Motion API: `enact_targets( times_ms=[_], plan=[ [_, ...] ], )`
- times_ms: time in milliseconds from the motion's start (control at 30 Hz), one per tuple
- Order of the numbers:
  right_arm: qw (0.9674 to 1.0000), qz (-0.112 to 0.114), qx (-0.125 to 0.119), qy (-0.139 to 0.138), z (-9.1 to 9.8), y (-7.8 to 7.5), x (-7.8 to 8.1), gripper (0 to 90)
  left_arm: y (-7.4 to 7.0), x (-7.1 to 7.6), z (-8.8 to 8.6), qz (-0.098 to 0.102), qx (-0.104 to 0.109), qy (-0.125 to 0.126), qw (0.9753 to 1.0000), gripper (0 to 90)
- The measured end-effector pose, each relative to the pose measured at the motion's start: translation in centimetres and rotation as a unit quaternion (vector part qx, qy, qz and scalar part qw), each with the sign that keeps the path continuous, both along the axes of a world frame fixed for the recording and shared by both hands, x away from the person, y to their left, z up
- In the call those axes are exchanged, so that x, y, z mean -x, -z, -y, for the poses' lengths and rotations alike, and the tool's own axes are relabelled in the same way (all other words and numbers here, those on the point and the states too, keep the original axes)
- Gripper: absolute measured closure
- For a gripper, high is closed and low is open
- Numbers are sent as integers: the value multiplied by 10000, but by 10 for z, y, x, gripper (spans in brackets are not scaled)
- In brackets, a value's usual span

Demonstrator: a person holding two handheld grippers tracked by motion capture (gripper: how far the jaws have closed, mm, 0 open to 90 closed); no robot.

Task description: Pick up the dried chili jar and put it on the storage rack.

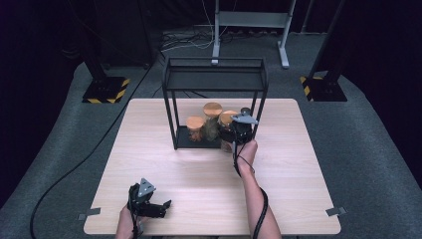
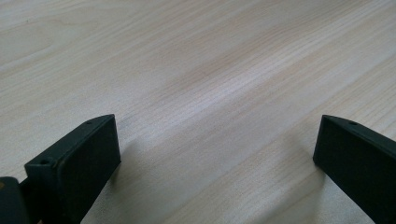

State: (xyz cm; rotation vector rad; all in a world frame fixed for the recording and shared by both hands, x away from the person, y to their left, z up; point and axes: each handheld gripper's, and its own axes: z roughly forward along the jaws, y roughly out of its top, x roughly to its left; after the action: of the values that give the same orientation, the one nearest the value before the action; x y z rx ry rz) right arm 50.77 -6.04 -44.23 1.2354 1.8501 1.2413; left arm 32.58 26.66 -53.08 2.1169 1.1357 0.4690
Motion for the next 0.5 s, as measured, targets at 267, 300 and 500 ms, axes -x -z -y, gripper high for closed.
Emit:
enact_targets(
  times_ms=[267,300,500],
  plan=[
    [10000,11,-6,23,-3,1,-6,245,0,0,0,-1,-3,4,10000,0],
    [10000,17,-8,27,-3,1,-6,244,0,0,0,-1,-5,5,10000,0],
    [10000,-11,-38,34,-4,1,-10,244,0,0,0,-2,-11,7,10000,0]
  ],
)
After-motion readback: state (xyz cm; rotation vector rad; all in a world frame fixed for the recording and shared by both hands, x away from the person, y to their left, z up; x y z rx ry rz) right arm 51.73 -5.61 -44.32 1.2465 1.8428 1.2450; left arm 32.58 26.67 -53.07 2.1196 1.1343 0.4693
